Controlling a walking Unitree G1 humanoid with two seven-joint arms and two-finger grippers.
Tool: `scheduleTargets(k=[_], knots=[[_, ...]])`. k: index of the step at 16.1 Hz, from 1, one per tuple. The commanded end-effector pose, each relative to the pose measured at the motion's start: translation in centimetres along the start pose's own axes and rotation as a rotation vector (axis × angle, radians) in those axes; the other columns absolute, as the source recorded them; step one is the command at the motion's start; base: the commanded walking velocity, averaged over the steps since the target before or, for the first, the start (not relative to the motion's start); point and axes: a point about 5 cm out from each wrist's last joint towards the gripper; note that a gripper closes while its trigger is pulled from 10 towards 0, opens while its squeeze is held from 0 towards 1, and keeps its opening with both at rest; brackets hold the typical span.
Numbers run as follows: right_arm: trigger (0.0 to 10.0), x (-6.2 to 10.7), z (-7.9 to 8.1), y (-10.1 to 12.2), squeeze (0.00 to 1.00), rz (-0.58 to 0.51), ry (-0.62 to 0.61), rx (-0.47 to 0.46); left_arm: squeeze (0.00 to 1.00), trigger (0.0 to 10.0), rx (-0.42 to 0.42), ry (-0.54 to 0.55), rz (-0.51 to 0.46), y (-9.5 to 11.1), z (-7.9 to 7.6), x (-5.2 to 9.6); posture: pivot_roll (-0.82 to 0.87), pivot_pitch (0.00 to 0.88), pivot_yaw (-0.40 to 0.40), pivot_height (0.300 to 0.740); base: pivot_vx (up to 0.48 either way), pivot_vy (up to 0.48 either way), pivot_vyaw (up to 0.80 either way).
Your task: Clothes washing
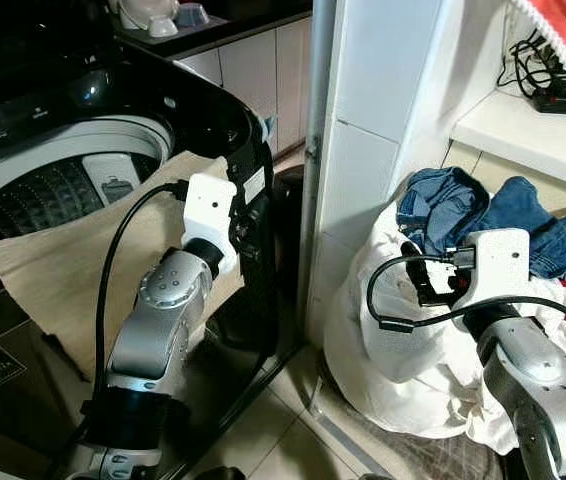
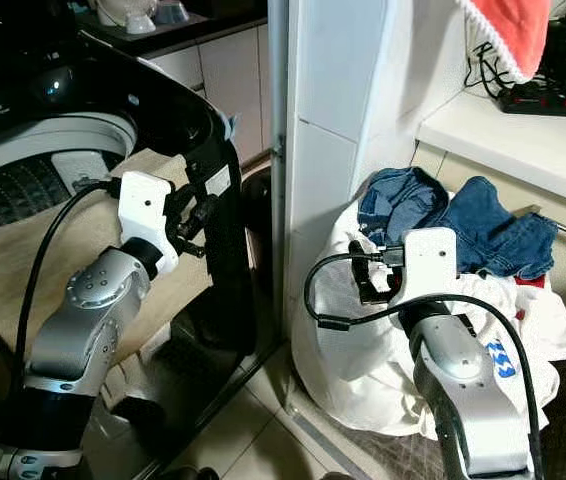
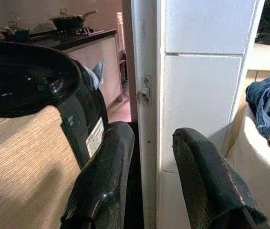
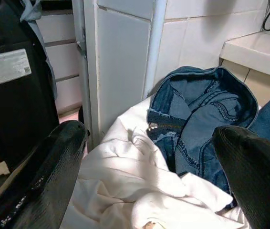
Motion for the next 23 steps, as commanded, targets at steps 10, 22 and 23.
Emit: scheduleTargets(k=[10, 22, 23], knots=[[10.0, 0.4, 1.1, 0.4, 0.0, -0.014, 0.045, -0.071, 0.0, 10.0, 0.023, -0.017, 0.003, 0.1, -0.1, 0.4, -0.21, 0.018, 0.039, 0.74, 0.218, 0.0, -0.08], [10.0, 0.4, -0.6, 0.0, 0.78, 0.07, 0.022, 0.011, 0.0, 10.0, 0.023, -0.021, 0.027, -0.3, -0.2, 0.5, -0.21, 0.018, 0.038, 0.74, 0.0, 0.0, 0.0], [10.0, 0.4, -1.1, -0.1, 1.0, 0.087, 0.005, 0.018, 0.0, 10.0, 0.024, -0.028, 0.03, -0.3, -0.3, 0.5, -0.21, 0.016, 0.038, 0.74, 0.0, 0.0, 0.0]])
Point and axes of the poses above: a point about 5 cm out from each wrist's last joint towards the gripper, its own x axis pointing back from the gripper into the wrist, its own y axis along the axis of the wrist's last joint, z = x × y, and after that the axes turned 4 degrees about -x, right-handed
